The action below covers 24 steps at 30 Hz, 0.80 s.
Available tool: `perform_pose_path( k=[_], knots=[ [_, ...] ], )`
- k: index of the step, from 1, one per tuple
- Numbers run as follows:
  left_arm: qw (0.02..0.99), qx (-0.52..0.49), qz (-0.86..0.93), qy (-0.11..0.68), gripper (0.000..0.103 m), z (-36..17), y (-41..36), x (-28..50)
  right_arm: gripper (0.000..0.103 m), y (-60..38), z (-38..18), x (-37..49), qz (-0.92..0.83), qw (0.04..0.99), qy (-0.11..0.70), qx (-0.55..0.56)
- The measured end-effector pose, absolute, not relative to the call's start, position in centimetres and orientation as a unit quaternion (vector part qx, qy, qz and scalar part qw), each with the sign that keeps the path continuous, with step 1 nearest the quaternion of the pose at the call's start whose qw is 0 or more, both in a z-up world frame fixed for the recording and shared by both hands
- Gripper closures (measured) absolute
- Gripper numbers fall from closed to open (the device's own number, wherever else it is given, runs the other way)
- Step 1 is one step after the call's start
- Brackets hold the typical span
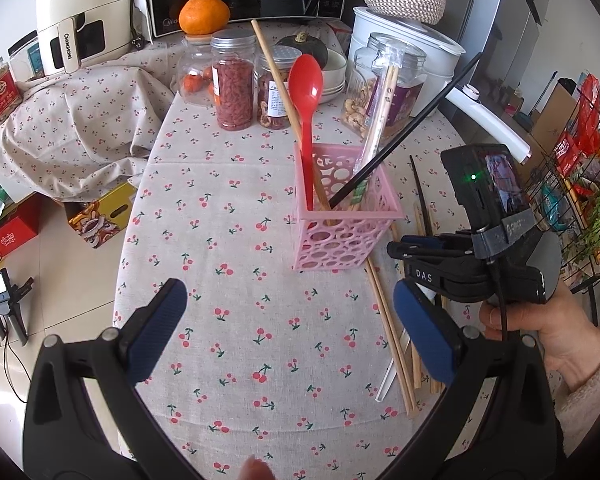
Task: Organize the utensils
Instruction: 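Lower the right gripper onto a wooden chopstick beside the white spoon and close it, then lift the wooden chopstick with the right gripper while the left gripper grasps another wooden chopstick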
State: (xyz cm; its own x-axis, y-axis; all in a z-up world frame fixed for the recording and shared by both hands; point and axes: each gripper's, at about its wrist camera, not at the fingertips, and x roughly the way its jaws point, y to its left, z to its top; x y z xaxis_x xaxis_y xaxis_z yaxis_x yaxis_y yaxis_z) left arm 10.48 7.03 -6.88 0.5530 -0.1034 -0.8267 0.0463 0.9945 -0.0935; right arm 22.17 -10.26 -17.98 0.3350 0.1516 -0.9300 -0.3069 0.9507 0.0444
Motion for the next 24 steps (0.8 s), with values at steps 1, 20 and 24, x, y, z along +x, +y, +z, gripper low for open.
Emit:
perform_pose_path(
  k=[1,20,24],
  knots=[
    [0.878,-0.033,-0.044,0.476,0.0,-7.0,7.0,10.5,0.092,-10.4,-18.0,22.1,0.142,0.815,0.558,-0.059],
    [0.81,-0.141,-0.128,0.554,0.068,-12.9,1.2,12.9,0.096,-20.3,-7.5,15.7,0.193,0.846,0.484,0.112],
    [0.813,-0.142,-0.125,0.551,0.075,-13.6,-0.2,13.7,0.096,-21.8,-6.9,15.1,0.193,0.848,0.478,0.119]
  ],
)
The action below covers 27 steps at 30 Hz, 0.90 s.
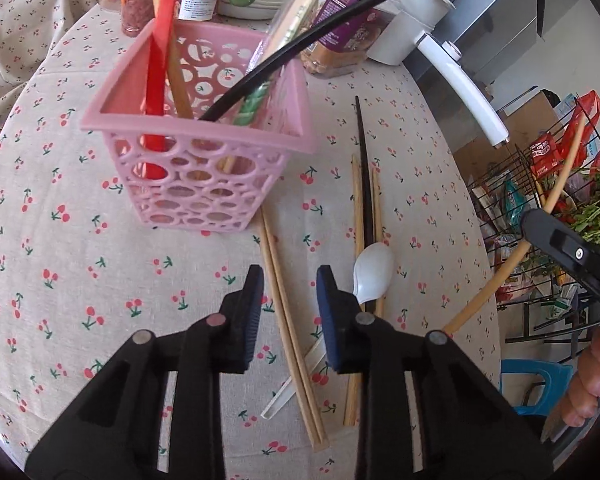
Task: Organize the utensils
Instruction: 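Lift the wooden chopstick with the right gripper while the left gripper grasps another wooden chopstick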
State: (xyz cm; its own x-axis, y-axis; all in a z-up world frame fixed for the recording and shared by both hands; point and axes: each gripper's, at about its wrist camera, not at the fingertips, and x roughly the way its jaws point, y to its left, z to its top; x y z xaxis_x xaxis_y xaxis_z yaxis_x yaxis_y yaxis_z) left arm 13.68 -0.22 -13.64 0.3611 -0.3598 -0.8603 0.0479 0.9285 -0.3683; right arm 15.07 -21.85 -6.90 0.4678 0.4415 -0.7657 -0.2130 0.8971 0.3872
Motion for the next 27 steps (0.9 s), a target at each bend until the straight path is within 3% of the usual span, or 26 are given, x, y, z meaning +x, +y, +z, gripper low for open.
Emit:
perform_pose_path(
  k=[7,9,11,17,27],
  knots=[
    [0.821,-0.107,-0.093,0.552,0.076,-15.4,-2.1,15.1,0.096,-23.7,-6.4,14.6,0.185,0.848,0.48,0.125],
    [0.824,-0.09,-0.079,0.554,0.08,-15.6,-2.5,15.3,0.096,-23.9,-6.3,14.6,0.186,0.848,0.479,0.126],
    [0.825,-0.08,-0.067,0.555,0.091,-16.0,-2.7,15.6,0.097,-23.9,-6.1,14.5,0.188,0.849,0.478,0.125],
    [0.824,-0.061,-0.075,0.559,0.093,-15.8,-3.2,15.2,0.096,-23.8,-5.7,14.3,0.191,0.851,0.475,0.119],
    [0.867,-0.048,-0.151,0.472,0.093,-9.1,-3.9,11.2,0.096,-24.6,-2.5,12.7,0.194,0.872,0.431,0.124]
  ],
)
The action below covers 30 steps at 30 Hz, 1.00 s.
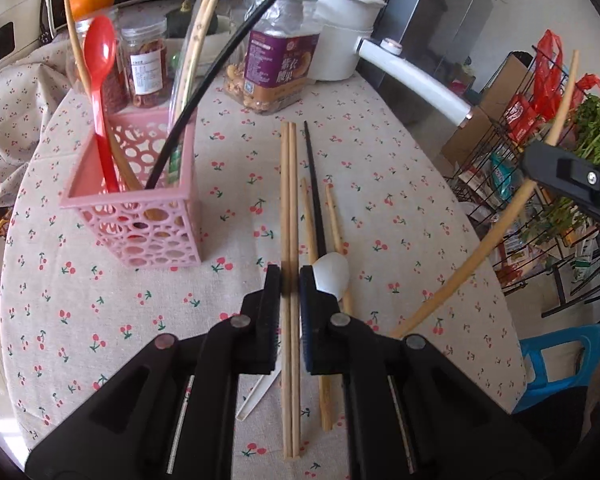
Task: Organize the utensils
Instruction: 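Lift the wooden chopstick with the right gripper while the left gripper grasps another wooden chopstick, then lower both wooden chopsticks into the pink basket and open both grippers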
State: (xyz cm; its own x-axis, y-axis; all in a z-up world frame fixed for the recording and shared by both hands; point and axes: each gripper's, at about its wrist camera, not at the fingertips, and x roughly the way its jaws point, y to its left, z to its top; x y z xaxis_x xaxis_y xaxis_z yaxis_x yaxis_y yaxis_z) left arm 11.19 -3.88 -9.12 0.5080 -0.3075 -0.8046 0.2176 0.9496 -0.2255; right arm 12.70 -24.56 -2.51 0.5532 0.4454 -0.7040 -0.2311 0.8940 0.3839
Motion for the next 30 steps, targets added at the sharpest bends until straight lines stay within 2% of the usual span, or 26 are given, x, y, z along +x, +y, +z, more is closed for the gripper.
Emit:
perform_pose_path(
  k=[9,13,16,25,30],
  knots=[
    [0.936,-0.062,-0.164,0.305,0.093,0.4,-0.8,8.4,0.096,-23.4,1.8,11.1,0.212,0.898,0.369,0.113],
    [0.963,-0.053,-0.132,0.229,0.093,3.3,0.7,7.7,0.096,-22.8,2.7,11.3,0.216,0.904,0.352,0.113],
    [0.972,-0.048,-0.113,0.2,0.093,4.5,1.7,7.7,0.096,-22.4,3.0,11.7,0.218,0.904,0.348,0.117],
    [0.972,-0.051,-0.055,0.222,0.093,1.8,3.9,10.4,0.096,-21.1,2.6,12.9,0.222,0.904,0.342,0.126],
    [0.957,-0.054,-0.045,0.282,0.093,-1.1,4.5,12.9,0.097,-20.5,2.5,13.2,0.217,0.911,0.327,0.123]
  ],
)
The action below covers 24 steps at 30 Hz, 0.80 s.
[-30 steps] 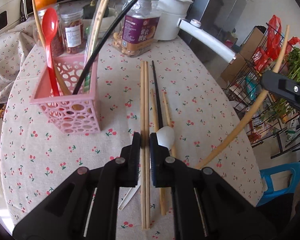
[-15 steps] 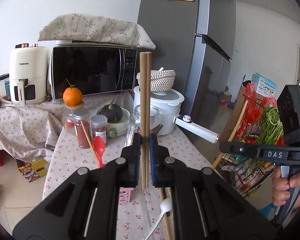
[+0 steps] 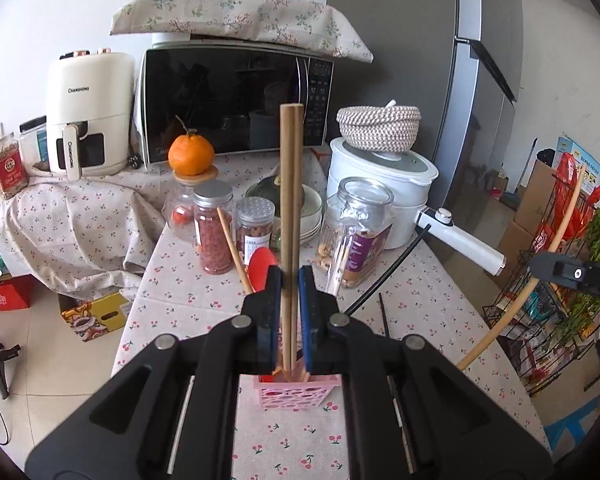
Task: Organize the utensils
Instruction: 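Lower both wooden chopsticks into the pink basket and open both grippers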
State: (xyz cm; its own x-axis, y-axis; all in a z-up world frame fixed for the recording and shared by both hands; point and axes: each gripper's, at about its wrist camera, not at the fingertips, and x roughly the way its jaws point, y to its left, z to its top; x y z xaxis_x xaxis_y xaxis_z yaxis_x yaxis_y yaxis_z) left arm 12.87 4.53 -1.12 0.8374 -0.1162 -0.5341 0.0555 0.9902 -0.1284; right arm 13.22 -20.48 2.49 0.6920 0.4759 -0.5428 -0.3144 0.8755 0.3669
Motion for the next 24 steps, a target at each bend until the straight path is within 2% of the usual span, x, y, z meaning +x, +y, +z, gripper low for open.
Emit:
perform_pose_path(
  k=[4,6,7,8,9,10,11,14,17,24],
  knots=[
    [0.941,-0.076,-0.05,0.327,0.093,-3.1,5.1,14.2,0.096,-19.9,2.6,13.4,0.219,0.916,0.313,0.126],
    [0.935,-0.081,-0.048,0.342,0.088,-3.6,5.1,14.5,0.096,-19.6,2.7,13.5,0.219,0.918,0.305,0.127],
    [0.934,-0.084,-0.047,0.345,0.079,-3.7,5.2,14.5,0.096,-19.4,2.8,13.6,0.219,0.919,0.301,0.129],
    [0.933,-0.085,-0.044,0.348,0.064,-3.6,5.3,14.4,0.096,-19.2,2.8,13.7,0.22,0.92,0.298,0.132],
    [0.932,-0.088,-0.042,0.349,0.054,-3.5,5.4,14.2,0.096,-19.1,2.9,13.8,0.221,0.92,0.294,0.136],
    [0.932,-0.091,-0.04,0.348,0.038,-3.3,5.5,14.0,0.096,-18.9,3.0,13.9,0.222,0.92,0.29,0.14],
    [0.933,-0.094,-0.038,0.345,0.03,-3.1,5.7,13.6,0.096,-18.7,3.0,14.1,0.223,0.921,0.285,0.144],
    [0.928,-0.089,-0.034,0.36,0.019,-2.8,6.0,13.0,0.096,-17.7,3.2,14.5,0.225,0.925,0.268,0.148],
    [0.916,-0.078,-0.024,0.394,0.013,-3.4,6.5,12.4,0.096,-16.3,2.9,15.2,0.227,0.929,0.256,0.142],
    [0.9,-0.014,-0.019,0.436,0.013,-5.3,7.2,11.1,0.096,-12.6,1.2,17.0,0.227,0.935,0.246,0.119]
  ],
)
